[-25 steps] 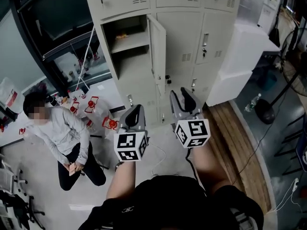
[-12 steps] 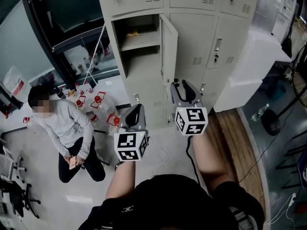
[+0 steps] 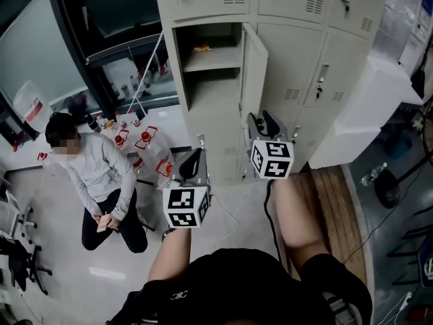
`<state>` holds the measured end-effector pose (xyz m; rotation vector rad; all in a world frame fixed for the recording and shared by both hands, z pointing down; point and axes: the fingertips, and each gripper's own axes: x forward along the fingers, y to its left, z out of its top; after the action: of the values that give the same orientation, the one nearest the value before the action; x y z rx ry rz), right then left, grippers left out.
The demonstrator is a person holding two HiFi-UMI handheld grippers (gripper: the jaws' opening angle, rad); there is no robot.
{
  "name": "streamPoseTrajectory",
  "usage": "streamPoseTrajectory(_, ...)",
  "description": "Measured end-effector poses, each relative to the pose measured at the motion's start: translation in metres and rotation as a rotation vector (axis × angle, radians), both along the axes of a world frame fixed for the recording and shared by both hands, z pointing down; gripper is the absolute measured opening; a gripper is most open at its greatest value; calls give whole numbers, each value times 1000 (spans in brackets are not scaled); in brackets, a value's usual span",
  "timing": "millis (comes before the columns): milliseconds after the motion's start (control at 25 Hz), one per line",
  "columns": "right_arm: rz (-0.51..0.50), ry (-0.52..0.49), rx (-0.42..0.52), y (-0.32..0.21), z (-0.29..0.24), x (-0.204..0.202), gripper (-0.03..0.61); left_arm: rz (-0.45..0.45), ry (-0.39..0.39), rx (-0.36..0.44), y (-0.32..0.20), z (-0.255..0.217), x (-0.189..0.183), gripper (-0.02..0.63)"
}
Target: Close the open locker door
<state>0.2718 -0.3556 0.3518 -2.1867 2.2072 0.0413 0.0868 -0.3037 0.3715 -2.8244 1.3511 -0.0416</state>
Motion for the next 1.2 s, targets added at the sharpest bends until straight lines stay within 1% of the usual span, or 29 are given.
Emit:
streamPoseTrajectory(120, -9, -2, -5, -11, 0, 1, 149, -16, -3, -2, -6, 0, -4, 0)
streamPoseTrajectory(320, 0, -6, 12, -19, 0, 2, 147, -35, -12, -9, -11, 6, -8, 0)
streamPoseTrajectory(480, -22, -6, 16, -22, -1, -4, 144, -55, -16, -14, -15, 8, -12, 0)
streamPoseTrajectory(520, -25, -2, 15, -23, -1, -5, 135, -60, -17, -16, -16, 9, -14, 0)
streamPoseTrajectory(560, -26, 5, 13, -24, 0, -7, 108, -66, -18, -19, -16, 9, -15, 0)
streamPoseTrajectory(720, -35, 18, 9, -28, 0, -15, 106, -97, -21, -28, -14, 14, -24, 0)
streamPoseTrajectory(1000, -17, 8, -15, -33, 1, -27, 107, -154, -24, -45, -9, 21, -49, 0)
streamPoseTrajectory(1200, -24, 12, -41, -40, 1, -38, 107, -168, -14, -35, -12, 18, -60, 0)
